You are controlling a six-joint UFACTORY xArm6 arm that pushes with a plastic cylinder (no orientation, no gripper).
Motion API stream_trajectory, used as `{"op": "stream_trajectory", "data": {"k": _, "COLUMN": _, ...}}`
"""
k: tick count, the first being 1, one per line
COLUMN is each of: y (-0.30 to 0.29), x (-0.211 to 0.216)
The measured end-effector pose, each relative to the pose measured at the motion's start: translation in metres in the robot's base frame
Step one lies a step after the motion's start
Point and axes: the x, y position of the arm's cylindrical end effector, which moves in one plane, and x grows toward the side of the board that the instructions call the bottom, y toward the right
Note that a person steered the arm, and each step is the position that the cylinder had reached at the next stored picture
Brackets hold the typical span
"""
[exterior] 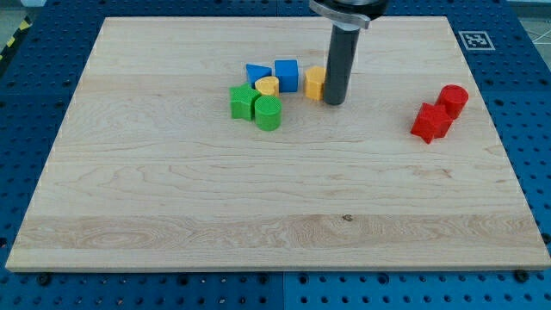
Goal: Push red circle into the group of blocks
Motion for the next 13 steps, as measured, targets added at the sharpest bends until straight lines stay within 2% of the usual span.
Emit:
{"op": "stream_trajectory", "data": {"k": 1, "y": -0.003, "x": 0.0}}
{"op": "stream_trajectory", "data": {"k": 3, "y": 0.069, "x": -0.029}}
{"op": "stream_trajectory", "data": {"k": 4, "y": 0.114, "x": -0.053}}
{"op": "stream_trajectory", "data": {"k": 5, "y": 0.177, "x": -0.055}}
{"op": "stream_trajectory", "data": {"k": 6, "y": 0.227, "x": -0.032}}
{"op": "stream_trajectory", "data": {"k": 8, "y": 0.23, "x": 0.029}}
{"op": "stream_trajectory", "data": {"k": 9, "y": 0.208, "x": 0.034}}
{"op": "stream_trajectory", "data": {"k": 11, "y": 0.171, "x": 0.005}}
{"op": "stream_trajectory", "data": {"k": 13, "y": 0.268, "x": -0.012}}
